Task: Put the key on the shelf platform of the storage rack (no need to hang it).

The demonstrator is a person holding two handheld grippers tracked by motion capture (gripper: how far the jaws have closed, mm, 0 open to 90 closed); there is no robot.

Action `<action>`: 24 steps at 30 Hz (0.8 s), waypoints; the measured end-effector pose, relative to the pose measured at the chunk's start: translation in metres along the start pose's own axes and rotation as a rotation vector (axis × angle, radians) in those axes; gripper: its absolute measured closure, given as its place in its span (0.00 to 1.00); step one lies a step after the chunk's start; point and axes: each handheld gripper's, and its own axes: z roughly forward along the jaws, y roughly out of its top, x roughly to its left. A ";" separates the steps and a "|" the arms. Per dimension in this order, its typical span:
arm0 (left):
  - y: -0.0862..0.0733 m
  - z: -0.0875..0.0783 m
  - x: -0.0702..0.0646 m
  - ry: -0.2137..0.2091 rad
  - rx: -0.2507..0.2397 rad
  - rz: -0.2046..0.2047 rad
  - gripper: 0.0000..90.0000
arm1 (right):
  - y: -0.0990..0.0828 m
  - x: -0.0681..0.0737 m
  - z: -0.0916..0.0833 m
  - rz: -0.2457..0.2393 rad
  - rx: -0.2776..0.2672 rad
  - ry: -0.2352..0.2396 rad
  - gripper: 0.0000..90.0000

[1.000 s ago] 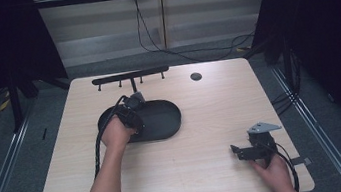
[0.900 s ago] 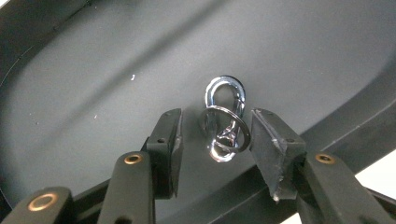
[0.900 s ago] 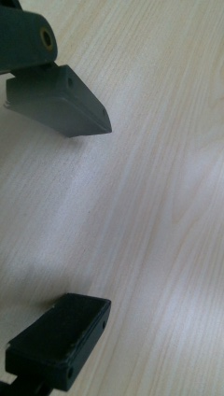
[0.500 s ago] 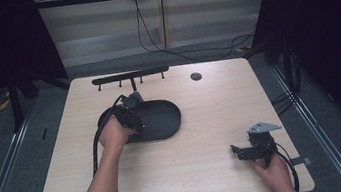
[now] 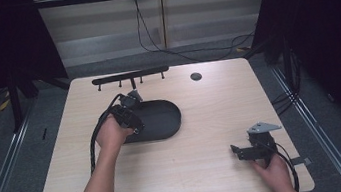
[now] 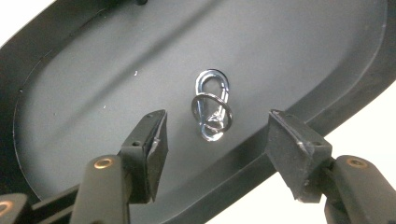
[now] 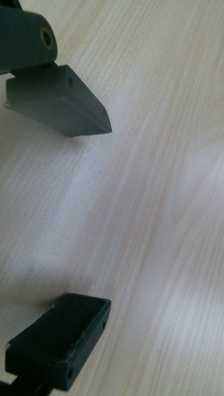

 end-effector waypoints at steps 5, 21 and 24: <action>-0.001 -0.003 0.000 -0.004 -0.002 0.001 0.40 | 0.000 0.000 0.000 0.000 0.000 0.000 0.14; -0.006 -0.013 -0.002 -0.027 -0.028 -0.010 0.29 | 0.000 0.000 0.000 -0.002 -0.001 0.000 0.14; -0.009 -0.015 -0.004 -0.019 -0.033 0.003 0.28 | 0.000 0.000 0.000 0.000 0.000 0.000 0.14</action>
